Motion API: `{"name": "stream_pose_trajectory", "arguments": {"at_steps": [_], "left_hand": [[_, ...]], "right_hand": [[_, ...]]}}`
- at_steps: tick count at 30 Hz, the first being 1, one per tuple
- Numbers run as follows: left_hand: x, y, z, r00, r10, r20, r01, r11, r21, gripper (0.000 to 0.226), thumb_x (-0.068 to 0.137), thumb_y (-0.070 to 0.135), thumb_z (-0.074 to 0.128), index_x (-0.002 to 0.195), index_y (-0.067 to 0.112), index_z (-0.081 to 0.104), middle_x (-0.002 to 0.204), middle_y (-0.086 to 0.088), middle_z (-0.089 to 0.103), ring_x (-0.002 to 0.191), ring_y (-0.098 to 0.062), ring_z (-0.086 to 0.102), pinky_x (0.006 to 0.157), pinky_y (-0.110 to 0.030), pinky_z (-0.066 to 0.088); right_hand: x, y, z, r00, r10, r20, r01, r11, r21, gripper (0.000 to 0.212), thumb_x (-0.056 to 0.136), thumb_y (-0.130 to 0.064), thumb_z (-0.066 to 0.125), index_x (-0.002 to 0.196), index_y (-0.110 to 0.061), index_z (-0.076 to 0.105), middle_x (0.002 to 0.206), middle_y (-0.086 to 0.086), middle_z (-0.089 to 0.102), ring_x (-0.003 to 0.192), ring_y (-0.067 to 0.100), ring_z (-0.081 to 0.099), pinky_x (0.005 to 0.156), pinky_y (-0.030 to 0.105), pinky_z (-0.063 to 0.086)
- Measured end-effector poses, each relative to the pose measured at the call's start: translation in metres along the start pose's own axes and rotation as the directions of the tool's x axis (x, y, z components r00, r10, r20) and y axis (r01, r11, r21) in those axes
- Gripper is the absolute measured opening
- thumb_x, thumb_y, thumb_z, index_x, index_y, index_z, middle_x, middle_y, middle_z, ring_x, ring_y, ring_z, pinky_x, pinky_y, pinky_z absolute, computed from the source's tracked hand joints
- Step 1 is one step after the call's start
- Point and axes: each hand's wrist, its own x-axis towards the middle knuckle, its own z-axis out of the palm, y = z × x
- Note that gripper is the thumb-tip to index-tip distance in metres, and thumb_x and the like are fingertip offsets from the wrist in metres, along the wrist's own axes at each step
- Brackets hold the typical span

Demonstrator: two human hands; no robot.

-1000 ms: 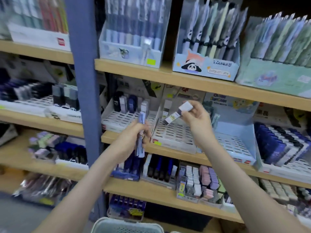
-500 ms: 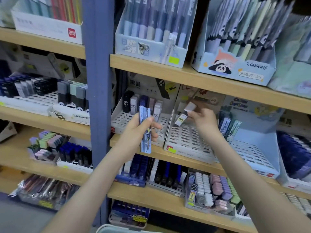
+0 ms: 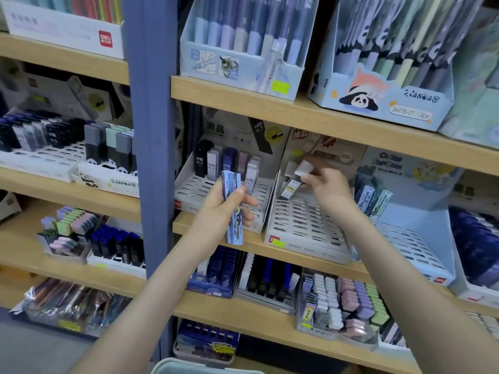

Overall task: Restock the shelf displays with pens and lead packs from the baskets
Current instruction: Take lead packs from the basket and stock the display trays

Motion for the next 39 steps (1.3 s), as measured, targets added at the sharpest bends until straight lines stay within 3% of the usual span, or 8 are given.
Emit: {"name": "stream_pose_trajectory", "arguments": {"at_steps": [4, 7, 12, 15, 23, 30, 36, 39], "left_hand": [[0.001, -0.002, 0.004, 1.000, 0.000, 0.006, 0.000, 1.000, 0.017, 0.010, 0.102, 0.015, 0.041, 0.104, 0.013, 0.051, 0.079, 0.002, 0.068, 0.060, -0.010, 0.060, 0.059, -0.025, 0.052], [0.002, -0.001, 0.005, 1.000, 0.002, 0.011, -0.002, 1.000, 0.020, 0.010, 0.101, 0.016, 0.042, 0.105, 0.013, 0.051, 0.077, 0.003, 0.069, 0.061, -0.010, 0.060, 0.060, -0.026, 0.053], [0.000, 0.001, 0.003, 1.000, 0.005, 0.013, -0.005, 1.000, 0.004, 0.010, 0.102, 0.016, 0.041, 0.102, 0.015, 0.051, 0.075, 0.005, 0.070, 0.060, -0.010, 0.060, 0.059, -0.025, 0.054], [0.000, 0.000, 0.003, 1.000, -0.001, 0.015, 0.000, 1.000, 0.005, 0.011, 0.102, 0.016, 0.041, 0.102, 0.016, 0.051, 0.075, 0.005, 0.070, 0.061, -0.010, 0.060, 0.060, -0.025, 0.054], [0.001, -0.001, 0.005, 1.000, -0.018, 0.026, 0.018, 1.000, -0.015, 0.011, 0.101, 0.016, 0.042, 0.106, 0.014, 0.052, 0.080, 0.003, 0.069, 0.064, -0.011, 0.061, 0.061, -0.026, 0.055], [0.001, 0.001, 0.007, 1.000, -0.014, 0.020, 0.015, 0.998, -0.054, 0.011, 0.101, 0.016, 0.042, 0.105, 0.014, 0.052, 0.076, 0.005, 0.070, 0.062, -0.009, 0.061, 0.059, -0.023, 0.054], [0.001, 0.001, 0.011, 0.998, -0.023, 0.065, 0.028, 0.997, -0.068, 0.013, 0.101, 0.015, 0.042, 0.106, 0.012, 0.054, 0.082, 0.002, 0.071, 0.065, -0.010, 0.064, 0.062, -0.023, 0.055], [-0.002, 0.004, 0.015, 0.990, -0.050, 0.129, 0.063, 0.993, -0.103, 0.015, 0.101, 0.015, 0.043, 0.107, 0.008, 0.055, 0.083, -0.001, 0.072, 0.066, -0.012, 0.066, 0.064, -0.024, 0.056]], "right_hand": [[-0.001, -0.008, 0.002, 0.991, -0.128, 0.040, 0.131, 0.986, -0.106, 0.032, 0.099, -0.015, 0.048, 0.131, -0.015, 0.046, 0.095, 0.009, 0.056, 0.082, 0.022, 0.051, 0.073, 0.029, 0.041], [0.001, -0.006, 0.000, 0.985, -0.166, 0.040, 0.170, 0.978, -0.120, 0.035, 0.097, -0.015, 0.050, 0.132, -0.018, 0.043, 0.096, 0.011, 0.058, 0.081, 0.024, 0.053, 0.068, 0.028, 0.039], [0.003, -0.004, -0.001, 0.994, -0.104, 0.035, 0.105, 0.993, -0.049, 0.020, 0.095, -0.019, 0.056, 0.113, -0.010, 0.053, 0.105, 0.022, 0.064, 0.096, 0.038, 0.061, 0.082, 0.044, 0.050], [0.002, -0.004, 0.003, 0.983, -0.177, 0.056, 0.178, 0.984, -0.029, 0.016, 0.095, -0.013, 0.055, 0.106, -0.023, 0.049, 0.105, 0.012, 0.064, 0.095, 0.030, 0.061, 0.075, 0.034, 0.049], [0.002, -0.003, 0.007, 0.962, -0.263, 0.074, 0.271, 0.949, -0.158, 0.027, 0.096, -0.014, 0.053, 0.122, -0.020, 0.050, 0.114, 0.005, 0.053, 0.101, 0.018, 0.049, 0.082, 0.027, 0.037], [0.001, 0.005, 0.006, 0.974, -0.208, 0.085, 0.224, 0.927, -0.299, 0.035, 0.099, -0.017, 0.049, 0.134, -0.013, 0.050, 0.128, 0.011, 0.055, 0.118, 0.027, 0.050, 0.089, 0.028, 0.037], [-0.004, 0.004, 0.006, 0.975, -0.206, 0.081, 0.222, 0.911, -0.347, 0.034, 0.102, -0.020, 0.041, 0.135, -0.018, 0.049, 0.110, 0.010, 0.050, 0.115, 0.029, 0.045, 0.085, 0.030, 0.032], [-0.024, -0.008, -0.001, 0.953, -0.291, 0.084, 0.301, 0.939, -0.164, 0.037, 0.100, -0.026, 0.045, 0.137, -0.027, 0.047, 0.101, 0.002, 0.045, 0.107, 0.017, 0.039, 0.082, 0.027, 0.034]]}}
